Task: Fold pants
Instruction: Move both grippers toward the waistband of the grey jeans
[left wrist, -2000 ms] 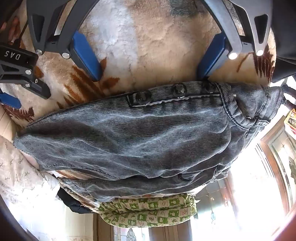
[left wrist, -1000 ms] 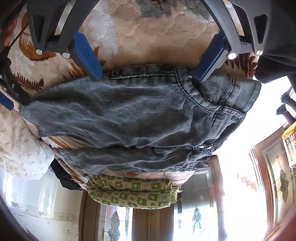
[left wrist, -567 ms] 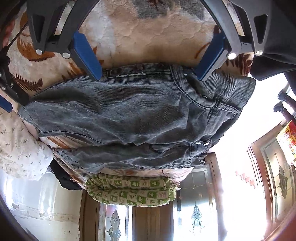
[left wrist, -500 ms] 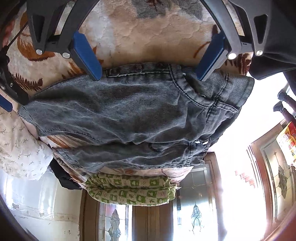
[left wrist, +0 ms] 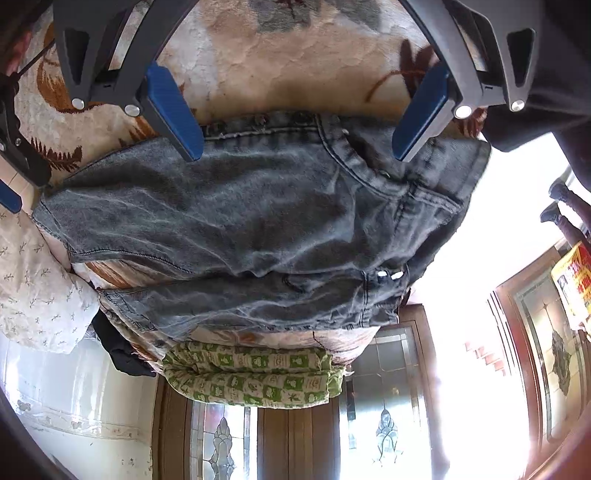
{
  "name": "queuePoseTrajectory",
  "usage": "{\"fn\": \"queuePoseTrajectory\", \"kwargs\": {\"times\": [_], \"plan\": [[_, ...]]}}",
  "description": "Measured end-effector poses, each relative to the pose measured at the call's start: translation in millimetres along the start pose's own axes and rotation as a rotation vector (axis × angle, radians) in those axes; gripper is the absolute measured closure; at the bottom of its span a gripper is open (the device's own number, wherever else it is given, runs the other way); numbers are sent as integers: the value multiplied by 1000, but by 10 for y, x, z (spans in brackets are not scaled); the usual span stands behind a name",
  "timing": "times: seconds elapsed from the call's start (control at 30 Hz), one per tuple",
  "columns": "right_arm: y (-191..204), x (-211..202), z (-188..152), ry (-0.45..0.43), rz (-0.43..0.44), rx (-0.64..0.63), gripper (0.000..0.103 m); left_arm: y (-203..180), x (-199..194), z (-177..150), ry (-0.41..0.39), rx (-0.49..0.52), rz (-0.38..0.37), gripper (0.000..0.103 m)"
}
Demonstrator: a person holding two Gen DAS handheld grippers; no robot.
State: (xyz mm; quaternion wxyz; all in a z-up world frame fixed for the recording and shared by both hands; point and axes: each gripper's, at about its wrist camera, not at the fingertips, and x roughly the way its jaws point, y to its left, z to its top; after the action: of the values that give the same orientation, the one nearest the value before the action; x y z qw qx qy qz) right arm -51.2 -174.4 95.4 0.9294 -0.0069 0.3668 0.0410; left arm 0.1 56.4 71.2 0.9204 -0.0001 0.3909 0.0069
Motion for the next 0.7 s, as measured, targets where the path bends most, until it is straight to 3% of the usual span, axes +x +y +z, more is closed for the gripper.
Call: {"fn": "queuePoseTrajectory", "kwargs": {"times": [0.3, 0.7], "plan": [[-41, 16, 255, 25, 65, 7, 0, 118, 10, 228, -10, 35, 26, 0], [6, 210, 537, -2, 84, -22, 0, 179, 90, 486, -30, 38, 34, 0]]}}
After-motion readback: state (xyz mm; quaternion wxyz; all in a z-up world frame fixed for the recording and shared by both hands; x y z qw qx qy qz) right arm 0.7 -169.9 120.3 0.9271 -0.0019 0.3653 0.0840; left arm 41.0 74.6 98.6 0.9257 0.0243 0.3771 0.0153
